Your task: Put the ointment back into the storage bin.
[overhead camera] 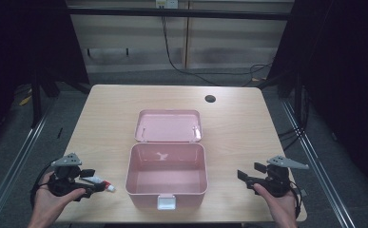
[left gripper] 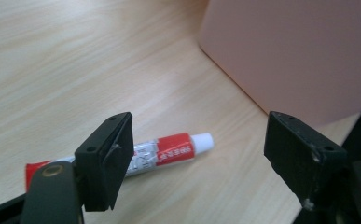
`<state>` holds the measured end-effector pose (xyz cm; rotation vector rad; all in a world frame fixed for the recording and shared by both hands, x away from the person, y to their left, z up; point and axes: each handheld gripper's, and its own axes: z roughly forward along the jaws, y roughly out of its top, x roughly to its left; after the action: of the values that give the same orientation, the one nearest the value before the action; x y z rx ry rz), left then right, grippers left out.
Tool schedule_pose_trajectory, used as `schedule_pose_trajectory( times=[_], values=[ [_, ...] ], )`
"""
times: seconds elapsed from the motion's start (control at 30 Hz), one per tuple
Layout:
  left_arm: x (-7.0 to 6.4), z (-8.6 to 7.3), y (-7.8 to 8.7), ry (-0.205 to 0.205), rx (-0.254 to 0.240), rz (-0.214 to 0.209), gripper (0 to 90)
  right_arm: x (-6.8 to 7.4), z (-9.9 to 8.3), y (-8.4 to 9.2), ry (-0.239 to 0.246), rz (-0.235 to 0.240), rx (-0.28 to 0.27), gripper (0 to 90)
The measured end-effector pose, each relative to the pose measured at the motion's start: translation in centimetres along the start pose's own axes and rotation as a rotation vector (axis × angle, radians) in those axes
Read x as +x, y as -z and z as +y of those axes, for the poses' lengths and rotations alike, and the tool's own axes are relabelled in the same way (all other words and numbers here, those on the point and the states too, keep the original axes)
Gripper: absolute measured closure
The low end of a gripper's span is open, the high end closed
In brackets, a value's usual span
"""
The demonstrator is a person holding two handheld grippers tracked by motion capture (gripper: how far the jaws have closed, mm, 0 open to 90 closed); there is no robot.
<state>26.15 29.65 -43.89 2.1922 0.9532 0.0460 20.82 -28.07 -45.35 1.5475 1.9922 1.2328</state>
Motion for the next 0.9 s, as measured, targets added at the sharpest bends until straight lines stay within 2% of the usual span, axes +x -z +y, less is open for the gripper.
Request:
schedule_pose_trajectory(
  times=[0.07, 0.23, 0.3, 0.33, 0.37, 0.43, 0.5, 0.53, 0.7, 0.77, 0.9],
  values=[
    [-0.1, 0.3, 0.1, -0.019, 0.026, 0.014, 26.2, 0.0, 0.0, -0.1, 0.002, 0.008, 0.006, 19.5],
    [0.0, 1.1, 0.3, -0.054, 0.081, 0.003, 29.3, 0.1, 0.1, -0.2, 0.009, 0.02, 0.018, 20.2],
    [0.1, 1.3, 0.2, -0.054, 0.094, 0.006, 28.8, 0.2, 0.1, -0.3, 0.015, 0.023, 0.026, 20.4],
    [0.2, 1.8, 0.1, -0.065, 0.124, 0.027, 29.6, 0.2, 0.1, -0.4, 0.019, 0.025, 0.027, 20.2],
    [0.3, 2.1, 0.1, -0.068, 0.132, 0.043, 32.6, 0.2, 0.1, -0.4, 0.022, 0.027, 0.03, 19.7],
    [0.6, 2.5, -0.2, -0.08, 0.169, 0.024, 35.0, 0.3, 0.1, -0.5, 0.024, 0.037, 0.037, 19.6],
    [0.7, 2.7, -0.3, -0.078, 0.178, 0.015, 36.9, 0.3, 0.1, -0.5, 0.028, 0.039, 0.041, 19.7],
    [1.0, 3.2, -0.6, -0.106, 0.226, 0.023, 37.0, 0.2, 0.1, -0.5, 0.034, 0.036, 0.044, 19.9],
    [1.4, 3.9, -1.1, -0.129, 0.277, -0.018, 39.6, 0.2, 0.0, -0.6, 0.032, 0.036, 0.046, 19.9],
    [1.5, 4.2, -1.6, -0.152, 0.324, -0.024, 42.1, 0.2, 0.1, -0.6, 0.034, 0.038, 0.049, 19.9],
    [1.8, 4.4, -2.1, -0.176, 0.373, -0.048, 45.2, 0.2, 0.0, -0.6, 0.035, 0.039, 0.058, 19.9]
  ],
)
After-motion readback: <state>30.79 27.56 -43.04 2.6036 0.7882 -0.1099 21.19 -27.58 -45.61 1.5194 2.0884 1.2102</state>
